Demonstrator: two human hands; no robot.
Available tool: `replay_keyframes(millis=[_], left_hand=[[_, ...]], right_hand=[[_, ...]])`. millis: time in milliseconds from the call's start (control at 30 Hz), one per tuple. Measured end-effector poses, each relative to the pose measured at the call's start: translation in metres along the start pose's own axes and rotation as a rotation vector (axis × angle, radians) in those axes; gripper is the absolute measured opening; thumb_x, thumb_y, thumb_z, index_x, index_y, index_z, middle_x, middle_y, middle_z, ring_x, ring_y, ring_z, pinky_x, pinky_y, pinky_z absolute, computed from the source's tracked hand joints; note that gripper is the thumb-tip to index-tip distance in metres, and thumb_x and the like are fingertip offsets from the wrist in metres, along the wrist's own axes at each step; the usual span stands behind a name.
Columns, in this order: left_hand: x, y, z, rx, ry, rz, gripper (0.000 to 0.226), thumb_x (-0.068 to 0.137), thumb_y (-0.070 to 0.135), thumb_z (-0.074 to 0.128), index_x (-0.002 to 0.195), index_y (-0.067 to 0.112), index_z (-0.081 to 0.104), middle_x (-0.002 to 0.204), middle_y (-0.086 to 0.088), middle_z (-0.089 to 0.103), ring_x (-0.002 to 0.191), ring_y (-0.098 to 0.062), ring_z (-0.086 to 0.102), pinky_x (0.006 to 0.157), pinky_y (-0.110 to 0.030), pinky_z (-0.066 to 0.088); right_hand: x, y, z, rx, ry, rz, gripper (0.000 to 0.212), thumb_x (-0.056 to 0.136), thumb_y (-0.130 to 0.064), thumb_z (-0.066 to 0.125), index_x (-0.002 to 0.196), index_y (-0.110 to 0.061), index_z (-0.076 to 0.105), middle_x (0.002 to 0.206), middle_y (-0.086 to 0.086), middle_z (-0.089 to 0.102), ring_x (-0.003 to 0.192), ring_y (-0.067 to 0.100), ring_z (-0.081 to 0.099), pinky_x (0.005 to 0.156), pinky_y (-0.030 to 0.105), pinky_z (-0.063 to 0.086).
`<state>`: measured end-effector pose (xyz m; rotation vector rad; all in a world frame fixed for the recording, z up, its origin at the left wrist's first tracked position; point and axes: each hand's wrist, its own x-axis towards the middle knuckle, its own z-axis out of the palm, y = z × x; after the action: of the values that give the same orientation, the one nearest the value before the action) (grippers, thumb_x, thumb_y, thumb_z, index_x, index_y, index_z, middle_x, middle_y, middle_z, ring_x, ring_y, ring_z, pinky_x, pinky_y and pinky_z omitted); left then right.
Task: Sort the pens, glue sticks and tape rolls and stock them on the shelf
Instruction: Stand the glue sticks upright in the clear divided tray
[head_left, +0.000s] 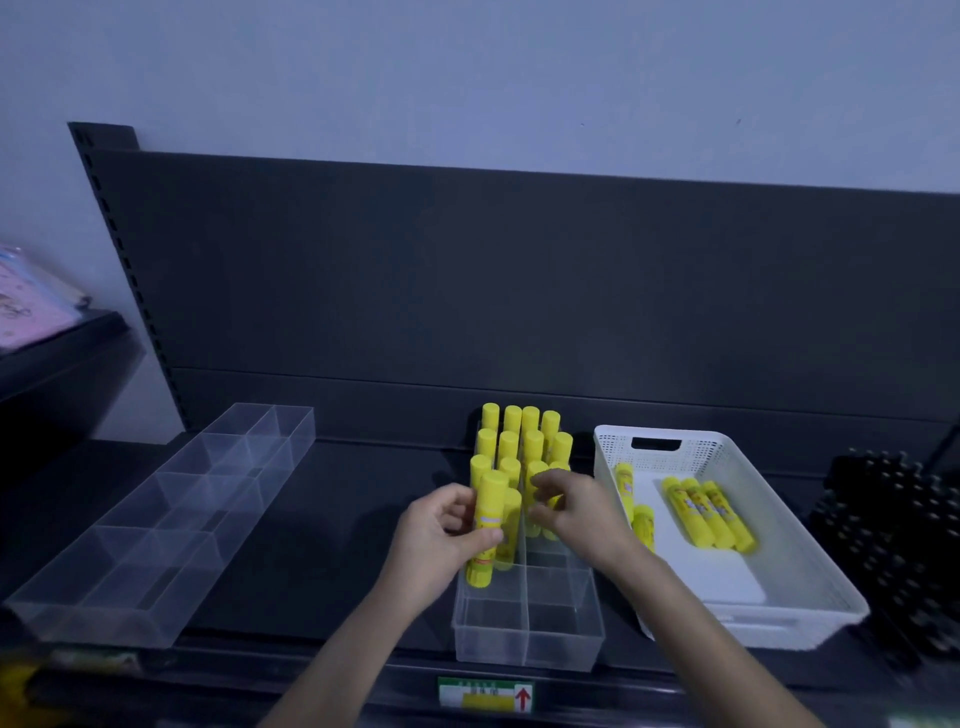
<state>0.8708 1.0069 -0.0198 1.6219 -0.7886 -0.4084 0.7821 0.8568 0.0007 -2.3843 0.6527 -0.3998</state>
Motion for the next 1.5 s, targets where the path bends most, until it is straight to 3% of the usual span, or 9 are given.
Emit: replay_keyframes(millis=[100, 267, 567, 733, 867, 967, 1133, 1367, 1500], left_hand=[[-0.004, -0.005, -0.006, -0.004, 0.033, -0.031, 0.024, 0.071, 0.002, 0.076, 0.081, 0.022, 0.067, 0.080, -0.002, 0.070, 0.078, -0.016, 0.065, 0.070, -0.022, 0.054], [-0.010, -0.008, -0.017, -0.015, 0.057, -0.061, 0.024, 0.072, 0.001, 0.075, 0.082, 0.021, 0.066, 0.076, 0.004, 0.067, 0.072, -0.008, 0.062, 0.064, -0.013, 0.050], [-0.007, -0.007, -0.013, 0.002, 0.014, -0.040, 0.026, 0.073, 0.002, 0.075, 0.084, 0.024, 0.067, 0.080, 0.004, 0.069, 0.074, -0.005, 0.064, 0.068, -0.015, 0.051], [-0.004, -0.001, -0.002, -0.004, -0.031, -0.016, 0.030, 0.072, 0.000, 0.075, 0.081, 0.028, 0.066, 0.079, 0.007, 0.070, 0.073, -0.003, 0.065, 0.065, -0.014, 0.052], [-0.004, 0.004, 0.014, -0.035, -0.087, -0.015, 0.030, 0.071, -0.002, 0.075, 0.083, 0.025, 0.067, 0.076, 0.004, 0.068, 0.069, -0.004, 0.065, 0.063, -0.017, 0.052], [-0.003, 0.004, 0.019, -0.023, -0.127, -0.018, 0.026, 0.073, 0.002, 0.075, 0.087, 0.023, 0.068, 0.083, 0.001, 0.069, 0.080, -0.013, 0.066, 0.072, -0.024, 0.055], [-0.002, -0.019, 0.010, 0.433, -0.077, 0.019, 0.022, 0.081, 0.018, 0.069, 0.103, 0.012, 0.069, 0.087, 0.008, 0.060, 0.082, -0.007, 0.054, 0.067, -0.008, 0.040], [0.003, -0.030, 0.017, 0.686, -0.161, 0.080, 0.020, 0.090, 0.017, 0.057, 0.102, 0.013, 0.073, 0.103, -0.002, 0.062, 0.100, -0.016, 0.056, 0.088, -0.029, 0.047], [0.006, -0.034, 0.019, 0.722, -0.137, 0.081, 0.019, 0.090, 0.018, 0.057, 0.098, 0.014, 0.073, 0.103, 0.000, 0.061, 0.099, -0.014, 0.056, 0.088, -0.028, 0.047]], right_hand=[[0.008, 0.001, 0.021, 0.003, -0.117, 0.008, 0.047, 0.086, -0.015, 0.062, 0.131, -0.013, 0.048, 0.125, 0.006, 0.059, 0.110, 0.022, 0.057, 0.091, 0.024, 0.043], [0.009, 0.006, 0.034, -0.020, -0.138, 0.022, 0.031, 0.088, -0.019, 0.059, 0.118, -0.013, 0.053, 0.108, 0.009, 0.064, 0.098, 0.023, 0.059, 0.086, 0.035, 0.049], [-0.003, 0.002, 0.022, -0.013, -0.079, 0.025, 0.045, 0.085, -0.022, 0.065, 0.126, -0.014, 0.049, 0.114, 0.005, 0.062, 0.097, 0.017, 0.057, 0.079, 0.023, 0.043], [-0.021, -0.006, -0.006, 0.269, 0.010, -0.021, 0.009, 0.081, -0.017, 0.069, 0.087, -0.021, 0.063, 0.077, -0.006, 0.060, 0.079, 0.014, 0.056, 0.077, 0.032, 0.047], [-0.032, -0.019, -0.011, 0.382, -0.060, -0.102, 0.009, 0.078, -0.015, 0.072, 0.083, -0.020, 0.067, 0.076, -0.005, 0.059, 0.072, 0.008, 0.051, 0.073, 0.025, 0.042], [-0.031, -0.016, -0.010, 0.328, 0.011, -0.120, 0.011, 0.079, -0.016, 0.071, 0.076, -0.024, 0.064, 0.078, -0.002, 0.060, 0.071, 0.009, 0.051, 0.069, 0.021, 0.040], [-0.024, 0.007, -0.023, 0.151, 0.282, 0.000, 0.008, 0.083, -0.020, 0.067, 0.088, -0.014, 0.064, 0.069, -0.006, 0.058, 0.064, 0.006, 0.051, 0.055, 0.013, 0.036], [-0.014, 0.021, 0.012, -0.054, 0.058, 0.033, 0.012, 0.087, -0.022, 0.062, 0.097, -0.014, 0.062, 0.084, 0.001, 0.060, 0.078, 0.016, 0.053, 0.063, 0.022, 0.037], [-0.012, 0.020, 0.018, -0.105, 0.048, 0.052, 0.023, 0.088, -0.023, 0.060, 0.107, -0.011, 0.061, 0.097, 0.006, 0.067, 0.082, 0.015, 0.056, 0.070, 0.021, 0.039]])
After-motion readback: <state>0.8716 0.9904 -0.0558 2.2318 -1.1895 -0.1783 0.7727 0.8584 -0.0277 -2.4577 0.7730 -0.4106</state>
